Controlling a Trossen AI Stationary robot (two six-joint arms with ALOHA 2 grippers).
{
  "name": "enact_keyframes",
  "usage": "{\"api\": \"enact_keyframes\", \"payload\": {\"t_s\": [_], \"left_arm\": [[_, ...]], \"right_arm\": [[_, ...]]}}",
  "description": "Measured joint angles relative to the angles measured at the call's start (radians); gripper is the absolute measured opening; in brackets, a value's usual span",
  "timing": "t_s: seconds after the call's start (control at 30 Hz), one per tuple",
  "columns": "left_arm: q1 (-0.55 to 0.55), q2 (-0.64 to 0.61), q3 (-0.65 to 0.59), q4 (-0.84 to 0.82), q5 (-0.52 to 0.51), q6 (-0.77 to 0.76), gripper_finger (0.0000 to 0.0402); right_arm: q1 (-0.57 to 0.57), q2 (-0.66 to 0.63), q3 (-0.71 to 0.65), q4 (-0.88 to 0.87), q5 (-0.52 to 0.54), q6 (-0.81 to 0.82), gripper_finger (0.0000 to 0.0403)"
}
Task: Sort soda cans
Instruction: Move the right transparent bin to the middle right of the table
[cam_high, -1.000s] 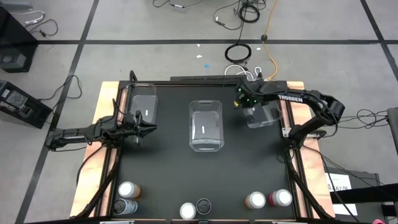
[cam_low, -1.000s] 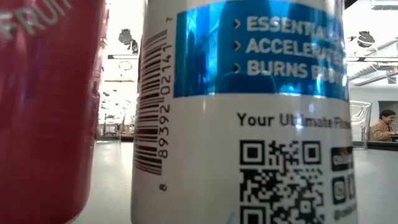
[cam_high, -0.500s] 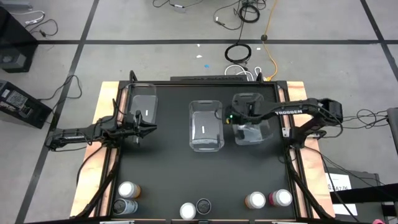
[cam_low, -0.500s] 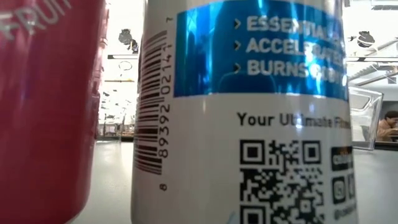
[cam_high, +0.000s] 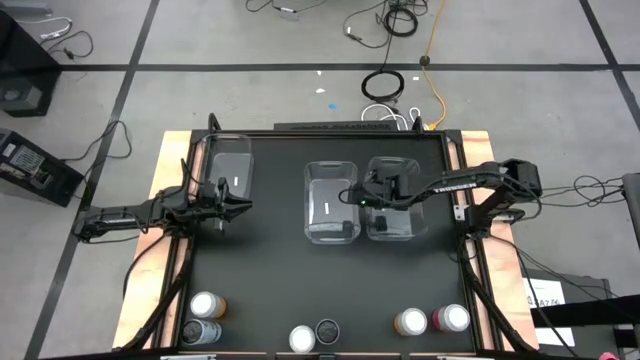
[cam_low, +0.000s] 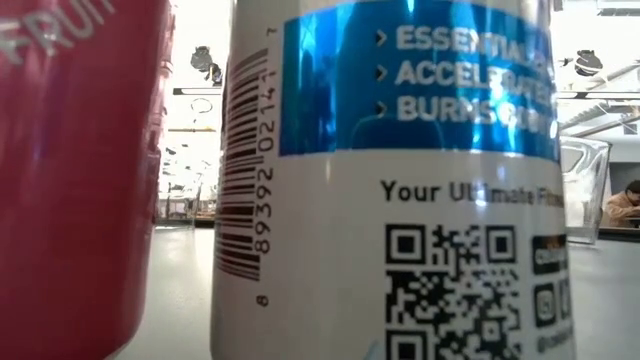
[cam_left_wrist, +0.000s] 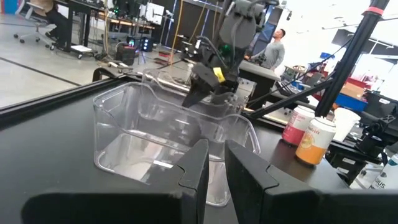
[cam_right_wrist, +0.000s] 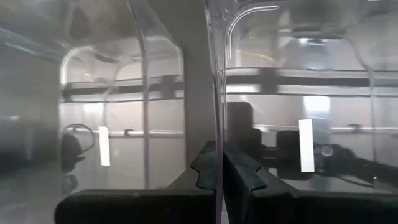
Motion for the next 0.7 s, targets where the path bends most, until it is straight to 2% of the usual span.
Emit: {"api": "enact_keyframes", "payload": {"t_s": [0.7], "left_arm": [[0.0,0.0,0.0,0.0,0.0,0.0,0.0063]], "right_arm": [[0.038,0.047,-0.001,0.04,0.007,0.054,0.0006]]}}
